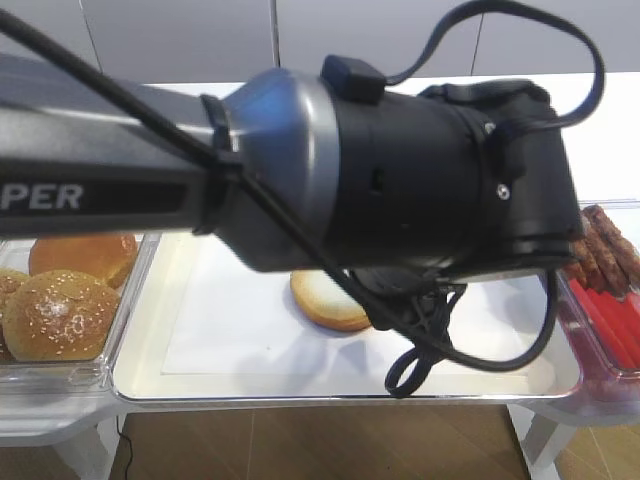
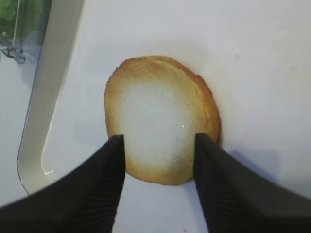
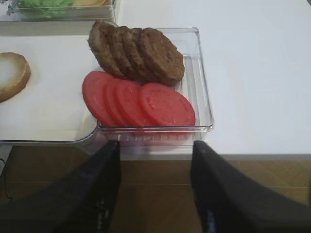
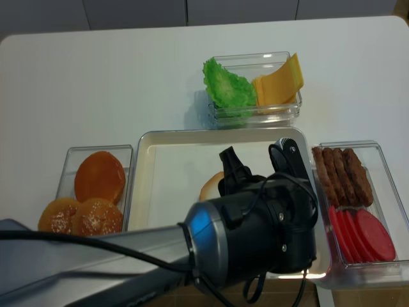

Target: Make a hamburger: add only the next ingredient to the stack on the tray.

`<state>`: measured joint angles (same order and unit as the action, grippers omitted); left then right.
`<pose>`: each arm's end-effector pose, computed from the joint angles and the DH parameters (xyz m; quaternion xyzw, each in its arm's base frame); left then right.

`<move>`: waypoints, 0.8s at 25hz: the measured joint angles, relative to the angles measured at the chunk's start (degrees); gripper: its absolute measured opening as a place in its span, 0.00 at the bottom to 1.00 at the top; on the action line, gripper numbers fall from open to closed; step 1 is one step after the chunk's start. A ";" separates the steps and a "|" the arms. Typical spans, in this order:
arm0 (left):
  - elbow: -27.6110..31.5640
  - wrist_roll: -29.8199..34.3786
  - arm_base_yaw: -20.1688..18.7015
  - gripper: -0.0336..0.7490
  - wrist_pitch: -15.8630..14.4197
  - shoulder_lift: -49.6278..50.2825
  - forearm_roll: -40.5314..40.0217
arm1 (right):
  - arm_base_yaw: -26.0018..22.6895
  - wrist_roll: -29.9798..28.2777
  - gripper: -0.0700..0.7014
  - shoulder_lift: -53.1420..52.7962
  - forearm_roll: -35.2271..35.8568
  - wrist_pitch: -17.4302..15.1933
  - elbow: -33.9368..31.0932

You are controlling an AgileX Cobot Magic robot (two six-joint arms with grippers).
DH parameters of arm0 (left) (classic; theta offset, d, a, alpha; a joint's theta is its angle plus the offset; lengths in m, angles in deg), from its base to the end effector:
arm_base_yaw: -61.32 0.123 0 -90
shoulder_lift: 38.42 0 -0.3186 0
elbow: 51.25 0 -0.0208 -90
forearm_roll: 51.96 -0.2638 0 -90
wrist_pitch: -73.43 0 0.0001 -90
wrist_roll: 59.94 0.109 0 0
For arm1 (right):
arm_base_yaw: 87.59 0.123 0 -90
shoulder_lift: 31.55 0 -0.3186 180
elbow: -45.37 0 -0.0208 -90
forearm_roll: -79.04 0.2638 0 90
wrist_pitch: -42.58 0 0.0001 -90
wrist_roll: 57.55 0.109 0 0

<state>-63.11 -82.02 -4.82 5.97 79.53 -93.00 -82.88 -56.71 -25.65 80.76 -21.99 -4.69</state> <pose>0.2334 -0.3643 0.2668 0.4582 0.8233 0.2008 0.2681 -0.0163 0.0016 0.2652 -0.0304 0.8677 0.0390 0.4946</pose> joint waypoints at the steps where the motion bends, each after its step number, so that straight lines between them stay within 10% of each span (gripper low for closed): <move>1: -0.15 0.00 0.00 0.48 -0.36 -0.12 0.47 | 0.00 0.00 0.57 0.00 0.00 0.00 0.00; 9: -2.57 5.61 7.44 0.49 -1.58 -6.37 12.02 | 0.00 -0.13 0.57 0.00 0.00 0.00 0.00; 20: -2.57 15.90 32.57 0.49 -3.24 -17.15 31.24 | 0.00 -0.84 0.57 0.00 0.00 0.00 0.00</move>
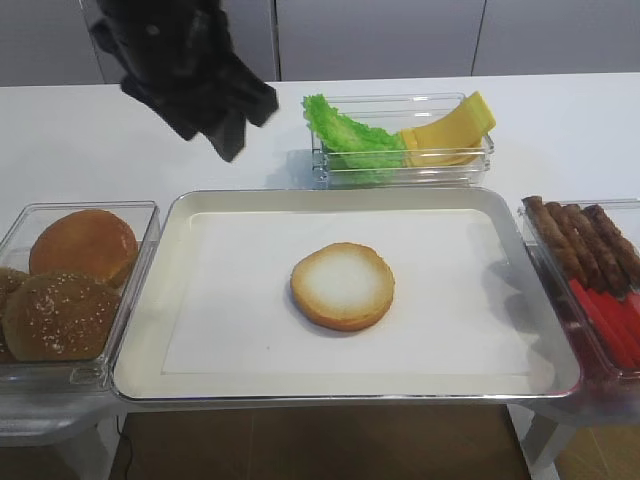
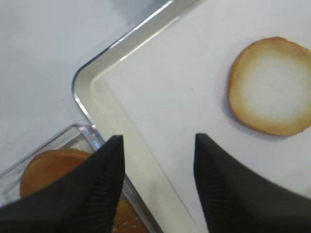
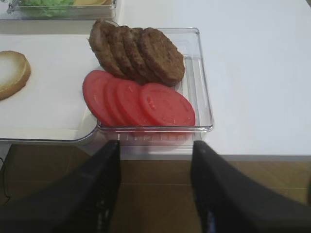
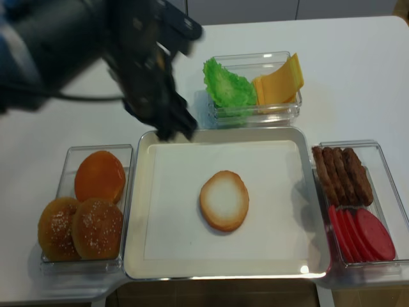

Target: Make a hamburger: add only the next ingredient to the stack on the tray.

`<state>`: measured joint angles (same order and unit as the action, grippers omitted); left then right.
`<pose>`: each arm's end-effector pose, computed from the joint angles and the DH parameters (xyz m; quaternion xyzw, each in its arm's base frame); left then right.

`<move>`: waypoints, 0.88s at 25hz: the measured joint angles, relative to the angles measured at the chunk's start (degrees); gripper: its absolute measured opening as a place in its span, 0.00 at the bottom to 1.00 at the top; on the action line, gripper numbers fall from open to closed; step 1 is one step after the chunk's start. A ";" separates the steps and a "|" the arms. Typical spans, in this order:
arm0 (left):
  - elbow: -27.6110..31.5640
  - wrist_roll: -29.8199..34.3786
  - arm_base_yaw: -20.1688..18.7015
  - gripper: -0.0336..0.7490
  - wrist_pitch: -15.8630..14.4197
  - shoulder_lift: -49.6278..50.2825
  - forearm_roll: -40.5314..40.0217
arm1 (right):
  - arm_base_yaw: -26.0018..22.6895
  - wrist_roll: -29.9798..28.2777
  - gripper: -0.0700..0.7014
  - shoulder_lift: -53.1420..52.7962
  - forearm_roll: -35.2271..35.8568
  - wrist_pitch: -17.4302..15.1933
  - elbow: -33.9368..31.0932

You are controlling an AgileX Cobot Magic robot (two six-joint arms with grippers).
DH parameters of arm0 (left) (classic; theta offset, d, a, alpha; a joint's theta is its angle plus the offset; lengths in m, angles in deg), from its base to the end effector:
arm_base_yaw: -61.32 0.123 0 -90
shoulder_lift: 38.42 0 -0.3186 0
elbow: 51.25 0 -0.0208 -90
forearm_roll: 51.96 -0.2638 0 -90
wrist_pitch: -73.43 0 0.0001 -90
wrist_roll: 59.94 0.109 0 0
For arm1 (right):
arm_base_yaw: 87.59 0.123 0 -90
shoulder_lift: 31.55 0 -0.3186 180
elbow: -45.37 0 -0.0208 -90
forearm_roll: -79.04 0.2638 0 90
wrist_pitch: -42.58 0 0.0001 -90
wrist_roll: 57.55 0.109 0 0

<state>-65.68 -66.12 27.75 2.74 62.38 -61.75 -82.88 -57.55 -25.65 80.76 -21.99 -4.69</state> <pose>0.3129 -0.1867 0.3745 0.2425 0.9459 0.0121 0.2151 -0.0163 0.0016 0.2652 -0.0368 0.8675 0.0353 0.4949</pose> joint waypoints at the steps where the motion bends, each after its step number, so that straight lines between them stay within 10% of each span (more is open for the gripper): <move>1: 0.00 0.35 2.27 0.49 -0.15 -0.81 0.51 | 0.00 0.00 0.57 0.00 0.00 0.00 0.00; 15: 11.84 3.20 25.57 0.49 -0.93 -21.43 3.88 | 0.00 0.00 0.57 0.00 0.00 0.00 0.00; 22: 25.40 3.17 27.87 0.49 -1.15 -38.70 4.92 | 0.00 0.00 0.57 0.00 0.00 0.00 0.00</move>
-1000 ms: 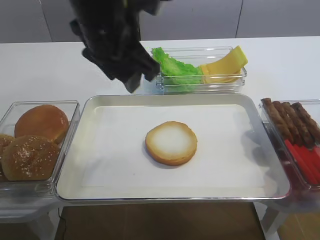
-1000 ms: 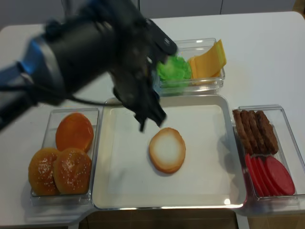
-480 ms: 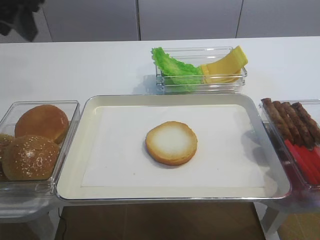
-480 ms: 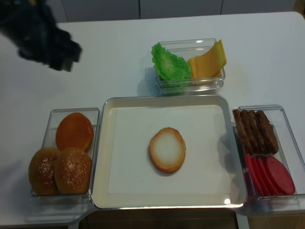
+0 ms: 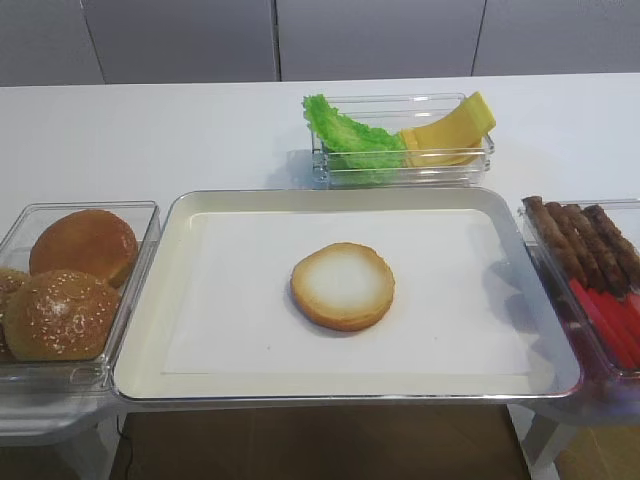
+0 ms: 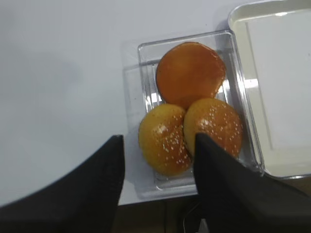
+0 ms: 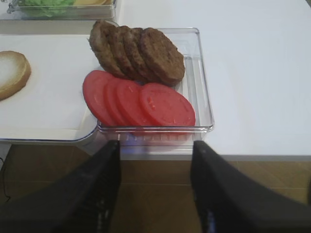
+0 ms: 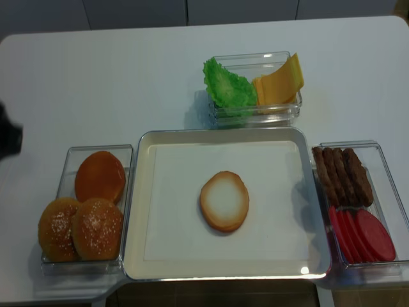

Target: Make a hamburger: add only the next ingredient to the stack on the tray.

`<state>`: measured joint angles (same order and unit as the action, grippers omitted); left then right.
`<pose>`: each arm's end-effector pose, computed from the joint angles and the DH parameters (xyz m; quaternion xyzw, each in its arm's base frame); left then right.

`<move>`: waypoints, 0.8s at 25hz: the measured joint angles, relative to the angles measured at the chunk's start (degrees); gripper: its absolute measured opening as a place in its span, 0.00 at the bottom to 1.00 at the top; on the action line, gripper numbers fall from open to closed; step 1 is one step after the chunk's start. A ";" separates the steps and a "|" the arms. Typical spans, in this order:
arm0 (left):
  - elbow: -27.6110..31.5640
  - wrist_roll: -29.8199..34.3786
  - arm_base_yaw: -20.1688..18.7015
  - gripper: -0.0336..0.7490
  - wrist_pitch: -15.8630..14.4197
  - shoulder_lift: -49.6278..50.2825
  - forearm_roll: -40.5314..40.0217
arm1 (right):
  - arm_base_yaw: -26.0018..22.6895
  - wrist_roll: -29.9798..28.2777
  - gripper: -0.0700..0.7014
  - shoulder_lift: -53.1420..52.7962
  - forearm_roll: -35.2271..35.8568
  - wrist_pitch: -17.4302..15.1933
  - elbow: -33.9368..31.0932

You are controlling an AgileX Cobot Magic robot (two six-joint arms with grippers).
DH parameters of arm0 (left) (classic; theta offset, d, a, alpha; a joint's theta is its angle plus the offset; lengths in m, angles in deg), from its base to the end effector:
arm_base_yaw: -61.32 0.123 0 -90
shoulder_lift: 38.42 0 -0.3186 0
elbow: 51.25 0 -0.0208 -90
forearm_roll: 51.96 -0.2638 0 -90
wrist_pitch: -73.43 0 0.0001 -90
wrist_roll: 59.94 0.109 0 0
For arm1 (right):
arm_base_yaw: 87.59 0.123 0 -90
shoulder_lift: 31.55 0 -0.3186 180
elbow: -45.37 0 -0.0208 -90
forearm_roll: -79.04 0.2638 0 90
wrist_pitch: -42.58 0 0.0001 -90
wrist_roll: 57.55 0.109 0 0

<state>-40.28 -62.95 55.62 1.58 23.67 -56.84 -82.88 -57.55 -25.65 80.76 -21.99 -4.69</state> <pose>0.1597 -0.0071 0.4124 0.0228 0.9523 0.0196 0.3035 -0.0163 0.0016 0.2652 -0.0368 0.8675 0.0353 0.4949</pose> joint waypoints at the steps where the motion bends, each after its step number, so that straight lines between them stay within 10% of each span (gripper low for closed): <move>1: 2.05 -0.31 0.00 0.49 -0.12 -2.40 0.41 | 0.00 0.00 0.57 0.00 0.00 0.00 0.00; 20: 26.57 -2.63 0.09 0.49 -1.20 -45.75 4.88 | 0.00 0.00 0.57 0.00 0.00 0.00 0.00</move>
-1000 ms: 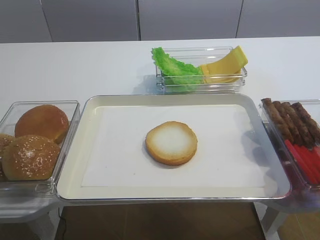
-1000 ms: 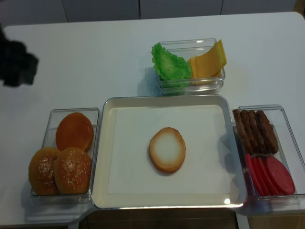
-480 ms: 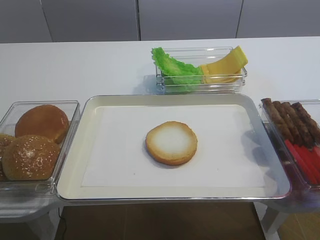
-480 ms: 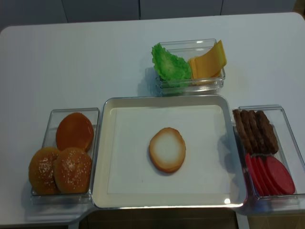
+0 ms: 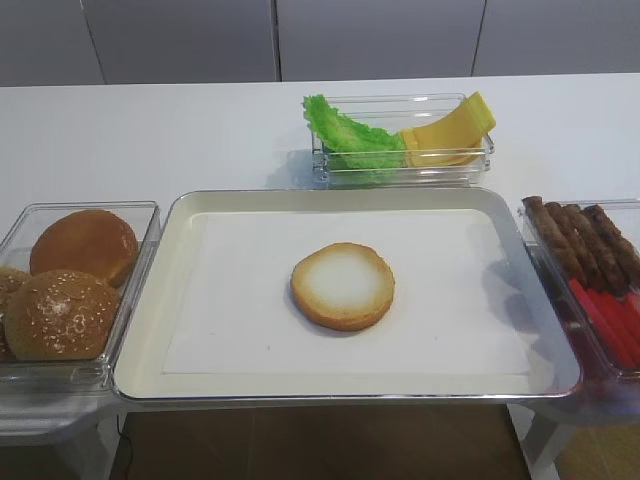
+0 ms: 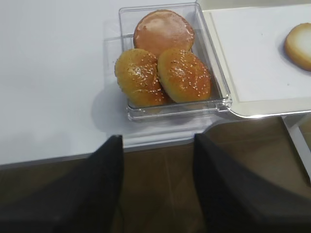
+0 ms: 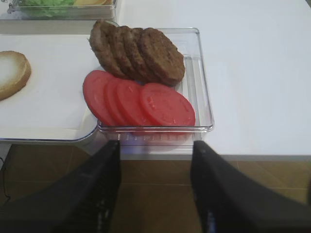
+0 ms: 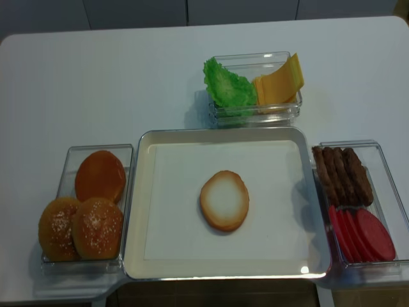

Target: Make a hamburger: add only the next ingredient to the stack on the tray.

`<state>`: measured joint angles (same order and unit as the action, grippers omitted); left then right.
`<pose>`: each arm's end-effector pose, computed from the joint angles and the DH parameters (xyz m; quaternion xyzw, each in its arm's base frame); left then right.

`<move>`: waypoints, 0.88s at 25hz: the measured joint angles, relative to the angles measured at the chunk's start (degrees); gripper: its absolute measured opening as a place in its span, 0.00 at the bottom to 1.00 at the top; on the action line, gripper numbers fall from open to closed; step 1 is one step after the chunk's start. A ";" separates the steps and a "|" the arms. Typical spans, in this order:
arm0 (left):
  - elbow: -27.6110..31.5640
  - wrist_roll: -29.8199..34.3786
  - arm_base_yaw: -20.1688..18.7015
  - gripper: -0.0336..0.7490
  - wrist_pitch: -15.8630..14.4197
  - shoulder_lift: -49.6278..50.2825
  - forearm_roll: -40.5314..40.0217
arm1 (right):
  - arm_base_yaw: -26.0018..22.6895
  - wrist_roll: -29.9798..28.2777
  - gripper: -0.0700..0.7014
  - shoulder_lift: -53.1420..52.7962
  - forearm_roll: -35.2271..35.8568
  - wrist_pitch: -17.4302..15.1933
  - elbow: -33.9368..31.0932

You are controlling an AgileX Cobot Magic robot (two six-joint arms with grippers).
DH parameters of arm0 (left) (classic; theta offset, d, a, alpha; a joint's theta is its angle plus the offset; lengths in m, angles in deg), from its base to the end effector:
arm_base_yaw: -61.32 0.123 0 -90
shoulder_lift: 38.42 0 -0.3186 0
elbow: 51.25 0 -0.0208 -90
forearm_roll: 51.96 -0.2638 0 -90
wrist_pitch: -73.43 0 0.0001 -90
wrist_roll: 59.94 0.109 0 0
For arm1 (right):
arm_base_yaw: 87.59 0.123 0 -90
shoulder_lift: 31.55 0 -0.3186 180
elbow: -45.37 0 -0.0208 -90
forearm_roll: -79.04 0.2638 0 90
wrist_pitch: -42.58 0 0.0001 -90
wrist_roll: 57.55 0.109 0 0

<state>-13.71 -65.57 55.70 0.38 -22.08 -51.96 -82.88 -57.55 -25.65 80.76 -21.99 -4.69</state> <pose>-0.0177 0.0017 0.3194 -0.0001 0.8947 -0.0438 0.4446 -0.0163 0.0016 0.2652 -0.0368 0.8675 0.0353 0.4949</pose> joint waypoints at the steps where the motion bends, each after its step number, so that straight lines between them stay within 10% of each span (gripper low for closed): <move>1: 0.53 0.00 0.00 0.49 0.00 -1.41 0.00 | 0.00 0.00 0.57 0.00 0.00 0.00 0.00; 22: 11.57 4.09 0.00 0.49 3.74 -10.36 3.81 | 0.00 0.00 0.57 0.00 0.00 0.00 0.00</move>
<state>-2.14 -61.48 55.70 4.12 -32.43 -48.16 -82.88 -57.55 -25.65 80.76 -21.99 -4.69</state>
